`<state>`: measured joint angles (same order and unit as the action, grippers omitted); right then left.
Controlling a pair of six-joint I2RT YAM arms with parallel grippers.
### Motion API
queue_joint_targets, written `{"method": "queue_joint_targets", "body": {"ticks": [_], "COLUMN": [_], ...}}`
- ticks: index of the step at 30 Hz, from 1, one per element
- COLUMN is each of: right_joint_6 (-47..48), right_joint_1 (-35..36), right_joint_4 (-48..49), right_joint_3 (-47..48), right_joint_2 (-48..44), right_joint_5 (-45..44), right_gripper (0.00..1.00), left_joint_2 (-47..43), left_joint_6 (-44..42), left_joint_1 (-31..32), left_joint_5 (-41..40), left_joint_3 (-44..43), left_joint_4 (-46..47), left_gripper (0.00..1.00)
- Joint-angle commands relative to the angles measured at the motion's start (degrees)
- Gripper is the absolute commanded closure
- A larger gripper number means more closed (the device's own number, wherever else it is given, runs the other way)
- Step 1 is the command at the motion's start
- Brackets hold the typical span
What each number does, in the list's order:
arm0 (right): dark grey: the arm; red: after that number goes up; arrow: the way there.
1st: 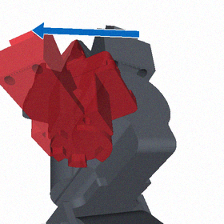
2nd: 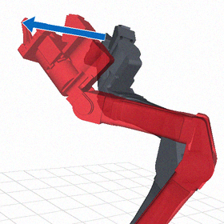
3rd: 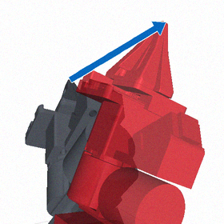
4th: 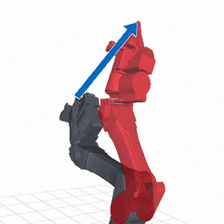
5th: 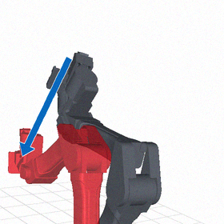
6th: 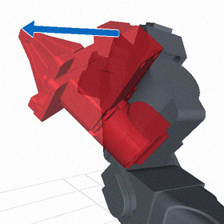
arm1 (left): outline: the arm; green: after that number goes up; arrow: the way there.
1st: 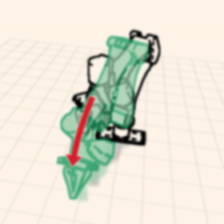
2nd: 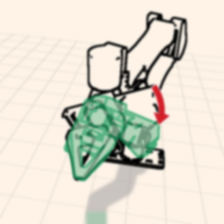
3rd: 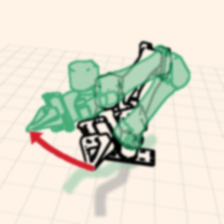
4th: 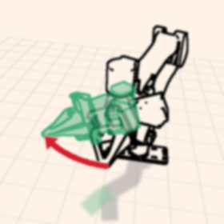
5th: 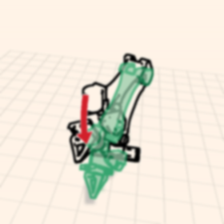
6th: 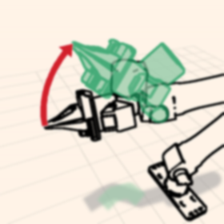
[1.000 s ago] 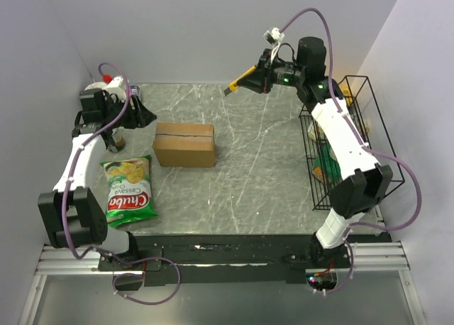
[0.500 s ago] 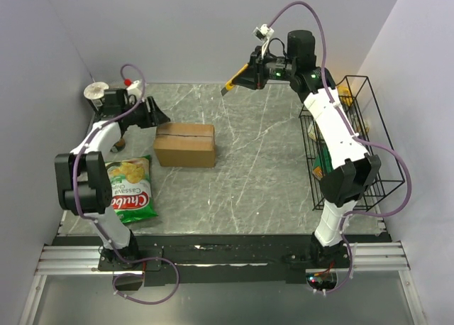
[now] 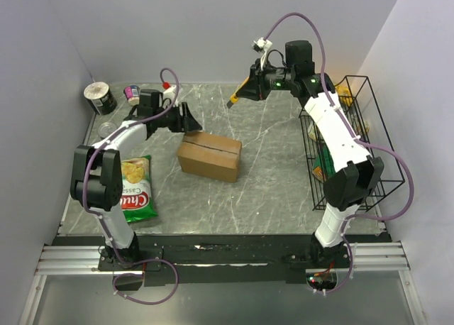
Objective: Unpack the express box
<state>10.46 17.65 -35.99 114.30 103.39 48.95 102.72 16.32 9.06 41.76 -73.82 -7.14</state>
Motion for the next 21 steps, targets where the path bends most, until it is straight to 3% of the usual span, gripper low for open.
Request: {"method": "queue_joint_targets", "body": {"ticks": [1, 3, 4, 7, 11, 15, 19, 21], "right_joint_6": [2.1, 1.7, 2.2, 9.9, 9.7, 9.1, 3.6, 4.0], "right_joint_1": [0.3, 0.3, 0.4, 3.5, 8.3, 9.7, 12.1, 12.3], "right_joint_4": [0.1, 2.3, 4.0, 10.1, 9.1, -0.9, 11.3, 13.0], "right_joint_3": [-1.6, -3.7, -5.1, -11.4, -10.3, 3.4, -4.0, -6.0], "right_joint_2": [-6.3, -7.3, -9.2, -13.3, -11.1, -3.1, -4.4, -4.1], "right_joint_5": [-1.7, -3.8, -4.1, -9.6, -17.8, -12.0, -15.7, -9.1], "right_gripper": [1.0, 1.0, 1.0, 1.0, 1.0, 1.0, 1.0, 1.0], "left_joint_2": [-0.9, -3.0, -4.1, -9.3, -13.2, -16.6, -17.4, -16.9], "left_joint_6": [5.1, 3.5, 1.1, -0.6, -0.6, -0.7, -1.0, -1.3], "left_joint_1": [0.7, -0.7, -1.4, -5.2, -8.9, -9.0, -8.9, -8.9], "left_joint_5": [2.1, 2.2, 1.9, 2.0, 4.3, 8.0, 9.2, 10.1], "left_joint_3": [0.4, -1.4, -1.8, -0.2, 4.2, 11.5, 14.1, 14.8], "left_joint_4": [8.4, 7.3, 7.3, 5.6, 1.9, 4.1, 3.7, 2.8], "left_gripper": [0.37, 0.07, 0.04, 0.03, 0.04, 0.03, 0.01, 0.01]}}
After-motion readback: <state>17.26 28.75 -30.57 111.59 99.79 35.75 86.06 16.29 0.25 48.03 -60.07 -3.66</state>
